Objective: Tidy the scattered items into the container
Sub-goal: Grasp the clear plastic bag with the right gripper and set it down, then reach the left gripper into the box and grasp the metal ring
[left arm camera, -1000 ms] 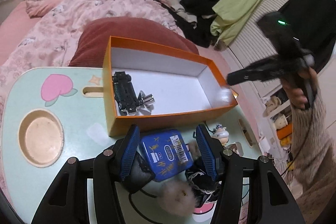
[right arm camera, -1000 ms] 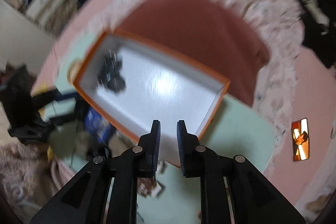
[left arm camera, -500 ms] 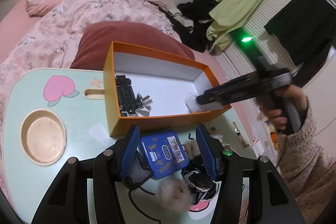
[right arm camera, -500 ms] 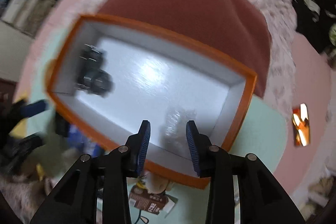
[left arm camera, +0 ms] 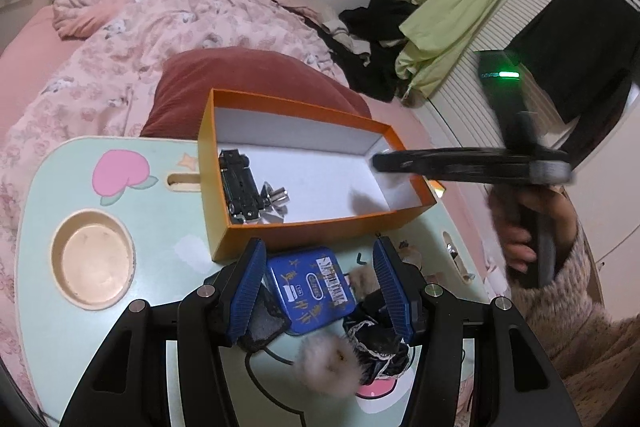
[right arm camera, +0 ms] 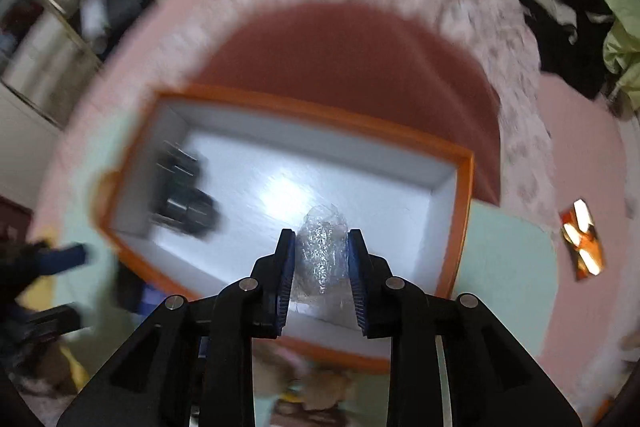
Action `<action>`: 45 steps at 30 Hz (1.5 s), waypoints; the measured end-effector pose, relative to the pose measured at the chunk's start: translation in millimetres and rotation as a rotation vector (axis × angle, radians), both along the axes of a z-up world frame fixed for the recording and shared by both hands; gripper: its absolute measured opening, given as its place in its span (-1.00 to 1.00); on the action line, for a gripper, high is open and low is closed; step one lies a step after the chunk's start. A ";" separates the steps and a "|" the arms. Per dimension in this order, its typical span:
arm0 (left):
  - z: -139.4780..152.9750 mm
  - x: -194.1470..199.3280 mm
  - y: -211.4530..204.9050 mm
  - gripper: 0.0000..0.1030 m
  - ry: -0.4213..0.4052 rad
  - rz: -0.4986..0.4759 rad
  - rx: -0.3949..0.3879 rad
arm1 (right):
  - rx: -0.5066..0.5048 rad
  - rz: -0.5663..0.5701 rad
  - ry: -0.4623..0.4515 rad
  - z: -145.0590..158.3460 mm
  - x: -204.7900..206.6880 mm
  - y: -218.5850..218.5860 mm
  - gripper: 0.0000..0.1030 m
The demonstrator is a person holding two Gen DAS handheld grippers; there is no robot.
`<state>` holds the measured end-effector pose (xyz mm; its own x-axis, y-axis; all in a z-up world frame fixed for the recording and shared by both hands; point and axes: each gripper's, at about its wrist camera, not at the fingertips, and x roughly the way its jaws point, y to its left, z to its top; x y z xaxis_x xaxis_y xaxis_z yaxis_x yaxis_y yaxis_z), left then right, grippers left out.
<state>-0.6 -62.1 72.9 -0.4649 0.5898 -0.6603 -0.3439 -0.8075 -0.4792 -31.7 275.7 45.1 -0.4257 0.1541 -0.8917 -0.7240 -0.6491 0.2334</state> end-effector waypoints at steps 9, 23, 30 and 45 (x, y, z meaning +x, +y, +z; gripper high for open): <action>8.4 -12.4 1.8 0.26 -0.025 0.021 -0.053 | -0.075 0.111 0.388 22.2 47.9 -77.5 -0.46; 17.7 -13.2 23.1 0.34 -0.017 0.001 -0.094 | 0.069 0.005 0.403 -8.7 64.9 -115.4 0.13; 16.4 -17.2 26.5 0.34 -0.034 -0.003 -0.119 | 0.184 -0.015 0.490 5.5 76.6 -120.8 0.46; 38.7 -44.2 36.1 0.34 -0.037 -0.094 -0.297 | 0.084 -0.017 0.489 -13.0 89.2 -115.9 0.46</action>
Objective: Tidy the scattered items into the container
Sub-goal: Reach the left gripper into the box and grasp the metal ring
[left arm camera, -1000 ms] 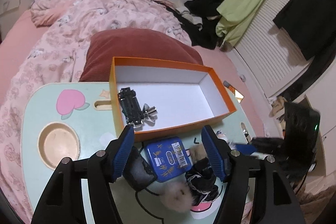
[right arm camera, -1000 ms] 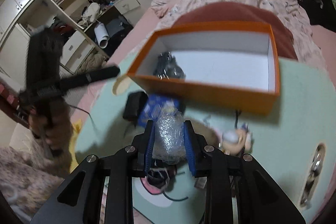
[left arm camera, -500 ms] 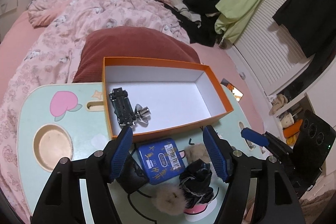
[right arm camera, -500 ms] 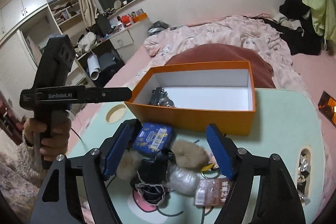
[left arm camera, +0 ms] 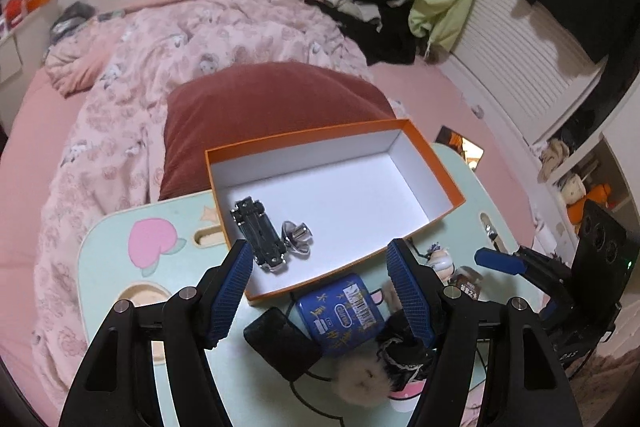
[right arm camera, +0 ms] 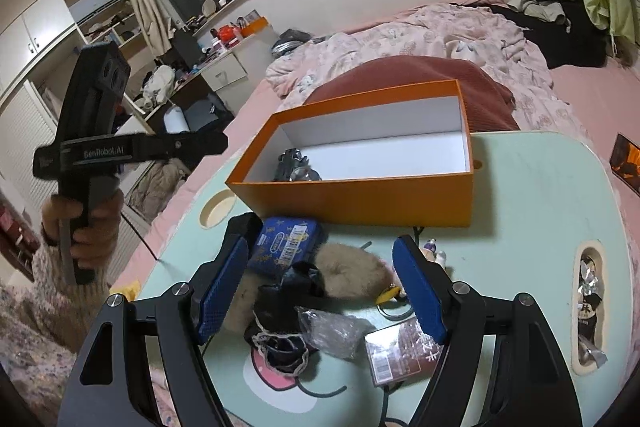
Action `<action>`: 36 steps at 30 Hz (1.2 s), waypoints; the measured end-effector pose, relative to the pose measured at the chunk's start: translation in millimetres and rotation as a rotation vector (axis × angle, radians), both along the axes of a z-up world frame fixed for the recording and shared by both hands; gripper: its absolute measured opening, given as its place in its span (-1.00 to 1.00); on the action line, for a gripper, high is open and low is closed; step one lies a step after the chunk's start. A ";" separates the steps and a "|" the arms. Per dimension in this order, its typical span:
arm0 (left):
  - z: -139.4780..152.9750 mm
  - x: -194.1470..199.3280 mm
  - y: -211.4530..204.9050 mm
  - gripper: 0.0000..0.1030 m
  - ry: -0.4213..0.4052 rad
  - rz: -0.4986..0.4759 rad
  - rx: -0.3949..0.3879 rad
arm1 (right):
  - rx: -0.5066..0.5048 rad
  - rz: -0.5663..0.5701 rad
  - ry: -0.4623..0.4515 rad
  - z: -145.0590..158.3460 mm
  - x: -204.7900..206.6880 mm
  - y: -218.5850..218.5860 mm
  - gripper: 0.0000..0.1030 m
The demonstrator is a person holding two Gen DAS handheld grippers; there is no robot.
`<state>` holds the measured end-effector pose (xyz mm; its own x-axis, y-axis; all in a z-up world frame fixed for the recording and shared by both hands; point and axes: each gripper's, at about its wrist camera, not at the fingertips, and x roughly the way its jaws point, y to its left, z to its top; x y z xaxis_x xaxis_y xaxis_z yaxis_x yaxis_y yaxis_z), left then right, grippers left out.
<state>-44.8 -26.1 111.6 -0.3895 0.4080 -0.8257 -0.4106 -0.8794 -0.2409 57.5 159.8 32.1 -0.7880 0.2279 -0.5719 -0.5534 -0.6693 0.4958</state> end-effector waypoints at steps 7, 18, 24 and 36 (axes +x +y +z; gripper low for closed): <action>-6.4 -19.1 7.4 0.17 -0.098 -0.039 -0.084 | 0.014 0.164 -0.034 -1.1 0.9 0.5 0.46; -23.9 -43.0 37.0 -0.42 -0.160 -0.136 -0.230 | -0.002 0.260 -0.040 -4.9 6.0 4.6 0.46; -52.2 -56.5 60.5 -0.37 -0.181 -0.167 -0.331 | -0.010 0.259 -0.034 -4.5 8.7 6.2 0.46; -78.6 -63.8 82.1 -0.52 -0.173 -0.199 -0.371 | -0.036 0.255 -0.026 -6.2 13.4 13.2 0.46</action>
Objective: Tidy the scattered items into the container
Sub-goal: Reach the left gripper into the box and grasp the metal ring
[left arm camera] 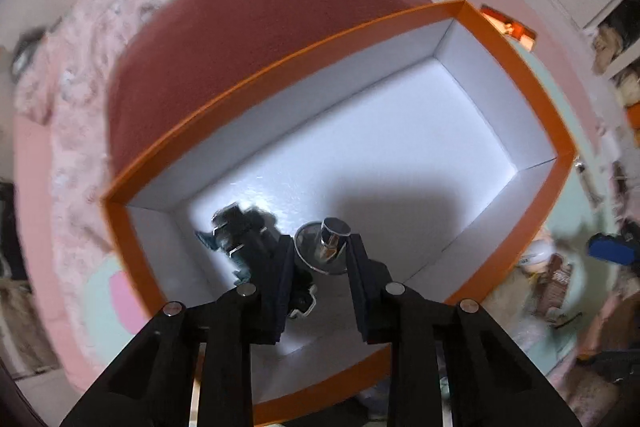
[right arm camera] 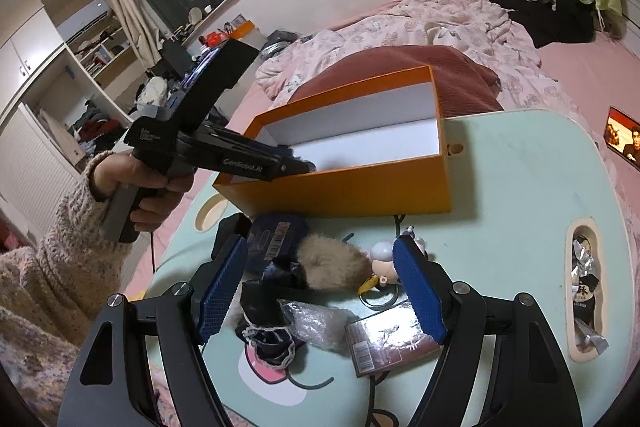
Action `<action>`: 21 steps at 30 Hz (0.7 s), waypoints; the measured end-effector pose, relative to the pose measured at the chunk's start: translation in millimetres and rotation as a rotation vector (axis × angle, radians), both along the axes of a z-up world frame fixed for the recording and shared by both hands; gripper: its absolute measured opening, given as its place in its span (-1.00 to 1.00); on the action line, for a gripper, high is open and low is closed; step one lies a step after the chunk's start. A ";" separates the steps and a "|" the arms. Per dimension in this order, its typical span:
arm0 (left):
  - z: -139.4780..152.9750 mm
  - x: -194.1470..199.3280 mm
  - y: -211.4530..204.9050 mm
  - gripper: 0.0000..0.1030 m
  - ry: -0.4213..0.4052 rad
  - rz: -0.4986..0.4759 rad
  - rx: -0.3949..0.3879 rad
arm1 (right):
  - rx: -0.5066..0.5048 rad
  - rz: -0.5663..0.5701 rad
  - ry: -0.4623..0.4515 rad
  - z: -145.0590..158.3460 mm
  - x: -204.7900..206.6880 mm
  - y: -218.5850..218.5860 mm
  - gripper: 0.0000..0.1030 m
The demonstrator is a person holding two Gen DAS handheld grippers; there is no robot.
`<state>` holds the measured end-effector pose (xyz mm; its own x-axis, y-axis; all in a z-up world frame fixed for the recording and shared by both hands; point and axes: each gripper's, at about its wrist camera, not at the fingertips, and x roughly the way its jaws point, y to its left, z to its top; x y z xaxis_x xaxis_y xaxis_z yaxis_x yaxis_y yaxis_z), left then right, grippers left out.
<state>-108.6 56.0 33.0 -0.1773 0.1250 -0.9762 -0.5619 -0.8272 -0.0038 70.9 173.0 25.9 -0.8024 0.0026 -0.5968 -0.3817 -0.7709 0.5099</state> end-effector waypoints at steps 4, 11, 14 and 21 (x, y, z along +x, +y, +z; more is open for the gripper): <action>-2.9 1.1 -4.4 -0.52 0.010 0.019 0.038 | -0.002 0.021 0.000 -1.1 -0.2 0.6 0.46; 14.9 1.9 -19.7 -0.97 0.018 0.039 0.206 | -0.008 0.020 -0.001 -1.7 0.3 1.3 0.46; 22.9 -1.2 -21.0 -0.97 0.025 0.052 0.231 | -0.011 0.020 -0.002 -1.8 -0.3 1.1 0.46; 34.5 -10.4 -26.3 -0.97 0.009 0.080 0.275 | -0.014 0.022 -0.005 -2.0 0.0 1.1 0.46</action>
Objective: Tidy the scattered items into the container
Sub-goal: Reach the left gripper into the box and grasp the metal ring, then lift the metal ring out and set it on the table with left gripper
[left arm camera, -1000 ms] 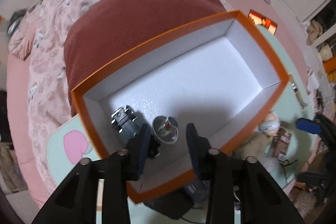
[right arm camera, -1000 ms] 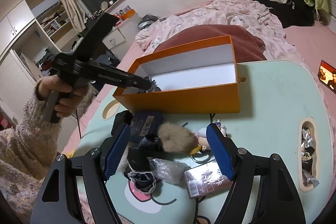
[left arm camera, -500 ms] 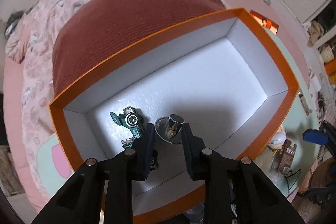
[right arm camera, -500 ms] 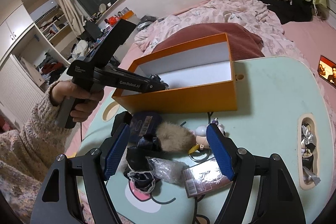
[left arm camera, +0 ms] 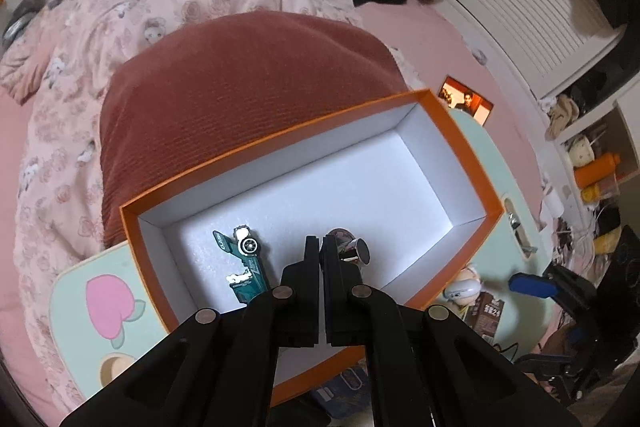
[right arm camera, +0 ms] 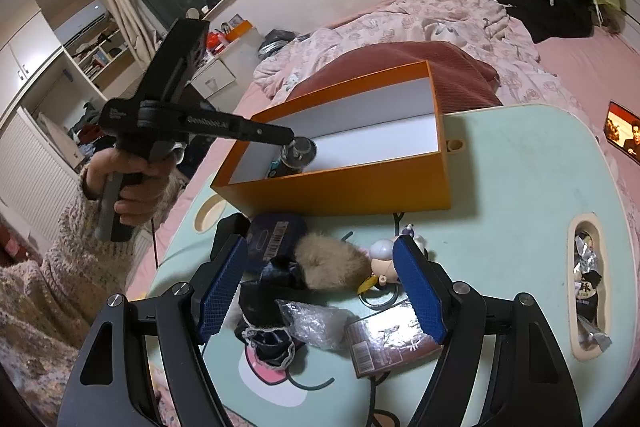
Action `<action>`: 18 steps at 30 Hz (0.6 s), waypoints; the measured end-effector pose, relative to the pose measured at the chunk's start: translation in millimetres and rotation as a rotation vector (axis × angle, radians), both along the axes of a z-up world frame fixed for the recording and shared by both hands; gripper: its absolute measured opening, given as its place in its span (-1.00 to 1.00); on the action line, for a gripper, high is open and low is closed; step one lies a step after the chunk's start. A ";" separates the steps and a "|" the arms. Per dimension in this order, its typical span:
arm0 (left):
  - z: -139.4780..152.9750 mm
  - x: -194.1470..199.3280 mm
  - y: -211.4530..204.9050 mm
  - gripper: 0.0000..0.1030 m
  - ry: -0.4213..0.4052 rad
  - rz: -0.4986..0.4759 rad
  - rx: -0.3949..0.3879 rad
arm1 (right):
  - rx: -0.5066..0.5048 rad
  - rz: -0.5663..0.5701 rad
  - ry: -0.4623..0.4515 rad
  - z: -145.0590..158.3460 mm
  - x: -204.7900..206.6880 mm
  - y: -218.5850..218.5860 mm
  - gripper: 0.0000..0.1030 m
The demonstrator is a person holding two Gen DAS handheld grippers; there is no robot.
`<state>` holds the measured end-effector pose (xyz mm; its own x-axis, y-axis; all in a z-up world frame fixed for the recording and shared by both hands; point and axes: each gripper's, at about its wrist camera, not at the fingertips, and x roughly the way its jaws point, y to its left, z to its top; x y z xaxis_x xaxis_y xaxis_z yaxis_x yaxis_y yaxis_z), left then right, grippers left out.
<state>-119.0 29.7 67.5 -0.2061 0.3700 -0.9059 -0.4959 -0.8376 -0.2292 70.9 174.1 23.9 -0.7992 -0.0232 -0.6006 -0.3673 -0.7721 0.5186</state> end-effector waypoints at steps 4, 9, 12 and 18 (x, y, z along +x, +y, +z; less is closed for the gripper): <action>8.4 2.7 -3.1 -0.97 0.007 0.011 0.027 | -0.006 0.001 -0.001 -1.1 0.3 1.3 0.46; 23.2 9.4 -8.5 -0.97 0.024 0.021 0.070 | -0.007 0.009 -0.005 -2.0 0.5 1.9 0.46; 37.3 23.2 -17.2 -0.97 0.037 0.020 0.116 | -0.007 0.011 -0.005 -1.8 0.6 1.8 0.46; 43.9 64.5 -37.9 -0.97 0.042 0.007 0.155 | -0.003 0.015 -0.002 -1.5 0.9 2.4 0.46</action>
